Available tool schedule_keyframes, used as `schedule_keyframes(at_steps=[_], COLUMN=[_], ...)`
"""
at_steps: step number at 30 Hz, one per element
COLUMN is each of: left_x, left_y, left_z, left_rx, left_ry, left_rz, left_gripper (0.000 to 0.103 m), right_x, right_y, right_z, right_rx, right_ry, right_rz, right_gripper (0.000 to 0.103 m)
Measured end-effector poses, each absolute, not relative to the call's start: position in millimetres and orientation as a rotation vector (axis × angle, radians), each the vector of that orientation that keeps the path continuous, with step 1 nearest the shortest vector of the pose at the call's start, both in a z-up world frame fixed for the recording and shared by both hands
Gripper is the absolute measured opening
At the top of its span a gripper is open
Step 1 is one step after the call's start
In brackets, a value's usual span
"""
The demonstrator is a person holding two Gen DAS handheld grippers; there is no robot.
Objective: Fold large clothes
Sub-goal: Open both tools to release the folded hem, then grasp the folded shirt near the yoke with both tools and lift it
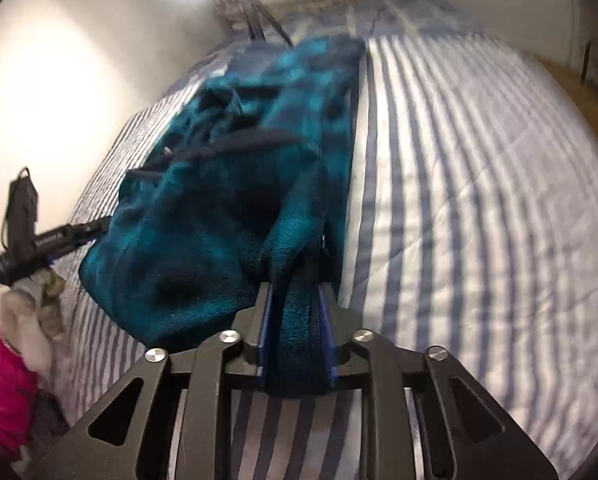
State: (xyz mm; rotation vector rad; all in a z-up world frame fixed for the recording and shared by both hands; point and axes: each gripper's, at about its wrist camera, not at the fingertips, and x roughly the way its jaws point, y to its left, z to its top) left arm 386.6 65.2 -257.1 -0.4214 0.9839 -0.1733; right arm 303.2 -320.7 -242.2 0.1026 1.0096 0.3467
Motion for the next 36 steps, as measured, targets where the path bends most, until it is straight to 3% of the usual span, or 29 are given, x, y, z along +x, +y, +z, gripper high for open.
schedule_keyframes(at_steps=[6, 14, 15, 17, 18, 19, 24, 26, 28, 36], left_x=[406.3, 498.7, 509.3, 530.2, 538.8, 545.8, 584.9, 598.6, 611.0, 660.1], left_y=[69.5, 77.0, 81.3, 92.5, 100.1, 106.0, 123.0, 128.7, 128.6, 116.3], left_z=[-201.8, -98.7, -93.2, -89.3, -90.5, -93.9, -145.4, -176.5, -204.3, -271.0], left_rx=[-0.434, -0.375, -0.397, -0.458, -0.488, -0.502, -0.556, -0.61, -0.644, -0.648], left_ry=[0.905, 0.822, 0.825, 0.831, 0.825, 0.826, 0.906, 0.943, 0.975, 1.035], left_rz=[-0.219, -0.252, -0.261, -0.276, -0.264, -0.25, -0.222, -0.217, -0.218, -0.207], left_gripper=[0.031, 0.032, 0.034, 0.052, 0.06, 0.06, 0.06, 0.061, 0.061, 0.061], right_x=[301.8, 389.7, 405.2, 428.1, 438.9, 451.2, 492.4, 506.0, 519.2, 574.1], right_y=[-312.3, -317.0, -321.0, -326.3, -328.8, -332.3, -338.7, -336.5, -334.8, -339.6], right_z=[-187.8, -136.6, -131.3, -130.3, -133.1, -136.8, -168.7, -182.2, -194.2, -236.6], right_rx=[0.067, 0.09, 0.107, 0.14, 0.159, 0.183, 0.252, 0.24, 0.224, 0.211], right_ry=[0.814, 0.772, 0.775, 0.789, 0.798, 0.807, 0.86, 0.878, 0.888, 0.929], right_rz=[0.389, 0.389, 0.382, 0.367, 0.364, 0.355, 0.31, 0.311, 0.303, 0.252], right_gripper=[0.023, 0.022, 0.022, 0.023, 0.025, 0.029, 0.03, 0.036, 0.048, 0.048])
